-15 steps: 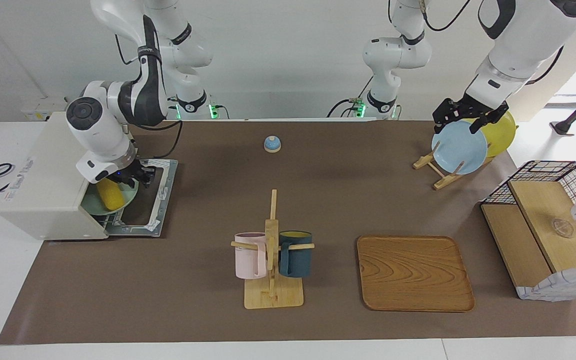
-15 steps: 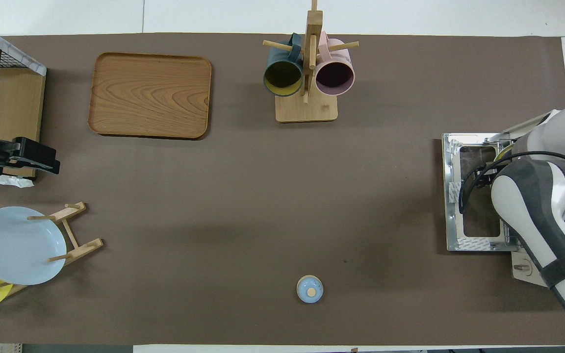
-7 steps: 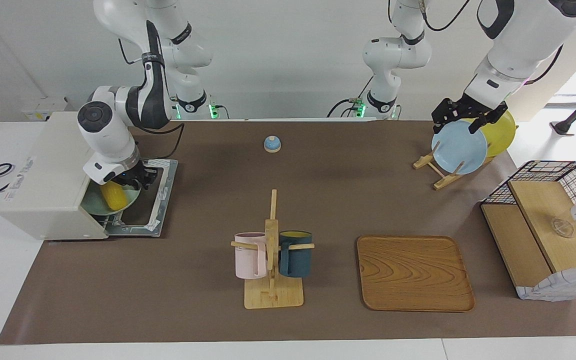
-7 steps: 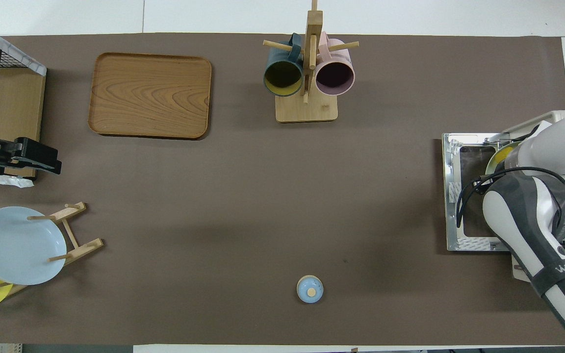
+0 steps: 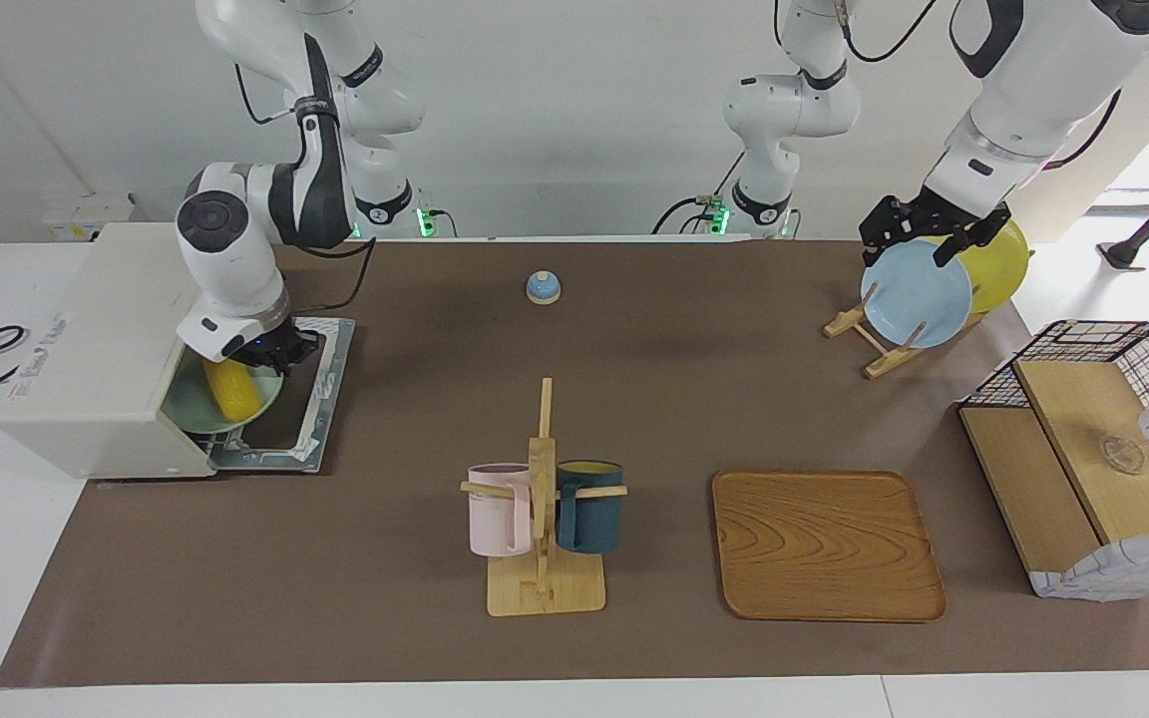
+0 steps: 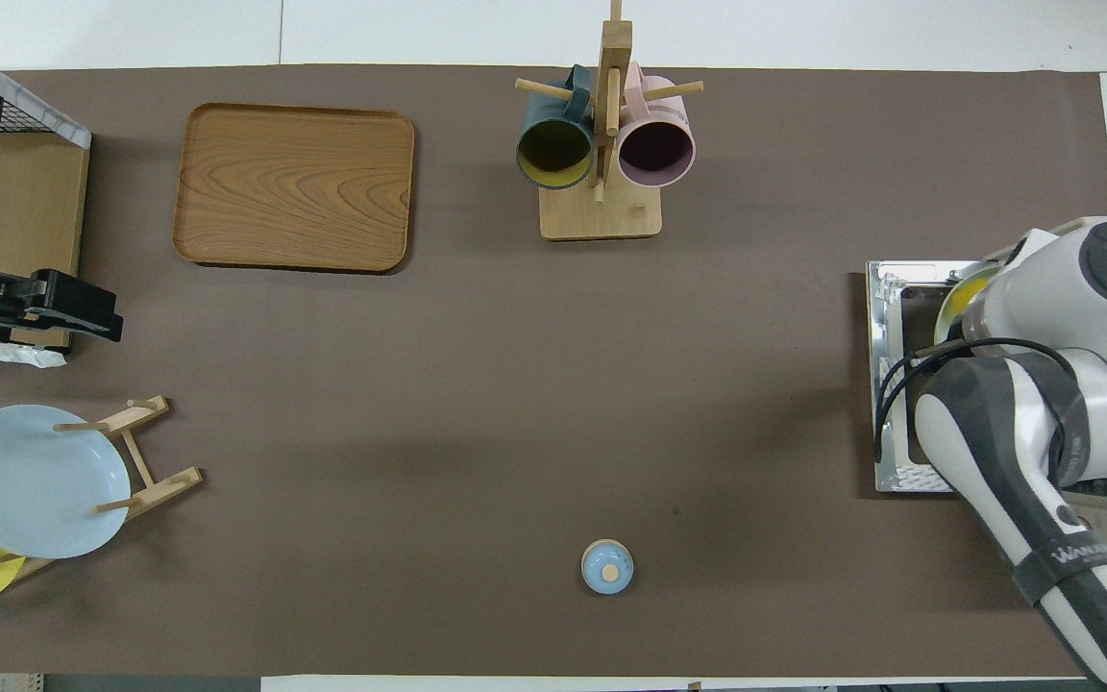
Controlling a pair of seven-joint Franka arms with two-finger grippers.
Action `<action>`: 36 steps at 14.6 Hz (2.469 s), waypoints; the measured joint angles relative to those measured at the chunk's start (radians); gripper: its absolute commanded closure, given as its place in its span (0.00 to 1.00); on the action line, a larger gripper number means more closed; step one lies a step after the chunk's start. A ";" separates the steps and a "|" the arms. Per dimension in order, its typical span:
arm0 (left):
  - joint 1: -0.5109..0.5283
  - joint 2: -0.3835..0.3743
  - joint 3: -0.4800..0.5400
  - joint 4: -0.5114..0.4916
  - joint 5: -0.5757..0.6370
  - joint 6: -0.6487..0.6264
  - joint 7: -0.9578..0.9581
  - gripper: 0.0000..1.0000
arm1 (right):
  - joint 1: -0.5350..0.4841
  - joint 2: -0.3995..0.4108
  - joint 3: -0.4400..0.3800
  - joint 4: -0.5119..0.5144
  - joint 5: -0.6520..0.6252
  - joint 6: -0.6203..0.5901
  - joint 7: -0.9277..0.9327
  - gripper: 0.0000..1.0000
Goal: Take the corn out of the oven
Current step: 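Pull the plate out of the oven with the right gripper, then set the plate on the table and withdraw the right gripper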
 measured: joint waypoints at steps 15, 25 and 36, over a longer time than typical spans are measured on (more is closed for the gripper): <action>0.003 0.000 0.002 0.000 0.000 0.000 0.000 0.00 | 0.684 0.372 0.021 0.640 0.088 -0.320 0.807 1.00; 0.006 0.000 0.003 -0.001 0.000 0.021 -0.001 0.00 | 0.704 0.512 0.017 0.647 0.187 -0.055 0.886 1.00; 0.006 -0.007 0.002 -0.046 0.000 0.108 0.000 0.00 | 0.680 0.451 -0.018 0.644 0.208 -0.038 0.904 1.00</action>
